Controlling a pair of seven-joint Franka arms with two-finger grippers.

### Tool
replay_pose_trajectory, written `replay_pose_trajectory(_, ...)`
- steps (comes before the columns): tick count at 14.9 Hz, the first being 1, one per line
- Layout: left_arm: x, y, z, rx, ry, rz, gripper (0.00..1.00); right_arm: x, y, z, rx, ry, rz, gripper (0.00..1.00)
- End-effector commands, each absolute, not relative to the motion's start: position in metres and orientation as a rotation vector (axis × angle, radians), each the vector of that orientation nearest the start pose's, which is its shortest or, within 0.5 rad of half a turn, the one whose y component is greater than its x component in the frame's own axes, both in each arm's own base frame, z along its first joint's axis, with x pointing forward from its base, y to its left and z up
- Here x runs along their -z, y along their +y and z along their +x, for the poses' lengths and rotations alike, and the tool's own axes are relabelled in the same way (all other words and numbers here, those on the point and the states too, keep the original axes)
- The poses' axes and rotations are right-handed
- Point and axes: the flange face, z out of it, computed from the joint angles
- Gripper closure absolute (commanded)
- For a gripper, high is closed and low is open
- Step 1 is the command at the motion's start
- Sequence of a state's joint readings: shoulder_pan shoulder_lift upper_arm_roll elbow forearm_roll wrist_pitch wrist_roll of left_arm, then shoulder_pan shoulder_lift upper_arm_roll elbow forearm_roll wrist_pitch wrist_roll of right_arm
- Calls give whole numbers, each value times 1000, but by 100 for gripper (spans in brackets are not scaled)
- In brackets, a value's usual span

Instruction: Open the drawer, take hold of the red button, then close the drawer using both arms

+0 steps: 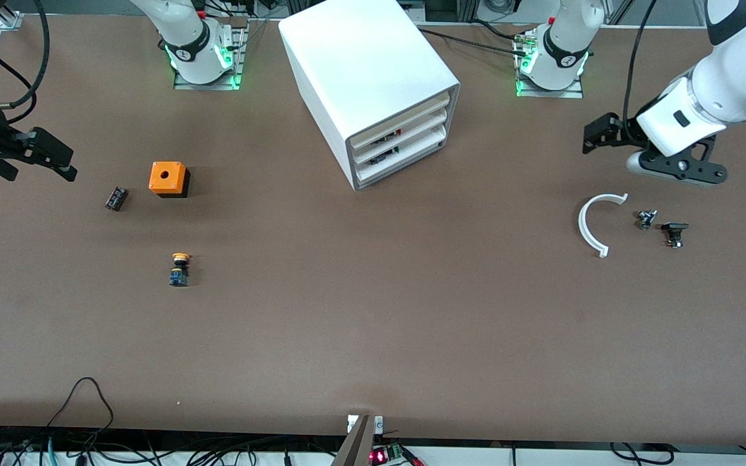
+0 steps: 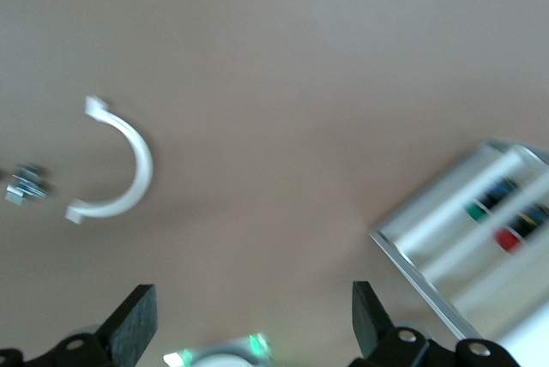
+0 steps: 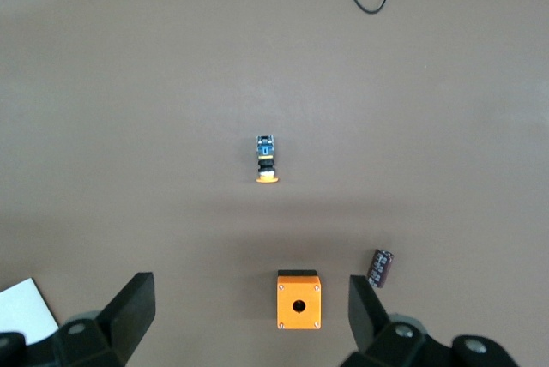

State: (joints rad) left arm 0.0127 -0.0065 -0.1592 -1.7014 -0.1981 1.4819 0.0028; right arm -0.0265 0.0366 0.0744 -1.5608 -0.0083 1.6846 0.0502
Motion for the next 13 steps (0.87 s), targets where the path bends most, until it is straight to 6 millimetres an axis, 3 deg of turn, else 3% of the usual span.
replay_pose_trajectory(1,-555,-119,518,-603,287,-3400,0,-599,39,587,51,0,-3137,0)
replay_pose_trajectory(3,-532,-131,526,-715,402,-3498,0,-586,39,594,22,0,-3137,0)
replay_pose_trajectory(5,-492,-142,543,-848,626,-3669,0,-566,39,603,-21,-9,-3136,0)
replay_pose_trajectory(8,-397,-158,569,-1038,895,-3916,0,-536,44,615,-81,-16,-3133,0)
replay_pose_trajectory(9,-377,-159,574,-1016,1007,-3970,0,-527,49,618,-101,-16,-3133,0)
replay_pose_trajectory(11,-324,-160,576,-937,1119,-4039,0,-511,60,624,-121,33,-3128,0)
replay_pose_trajectory(13,-279,-169,564,-934,1172,-4110,0,-499,72,629,-128,171,-3125,0)
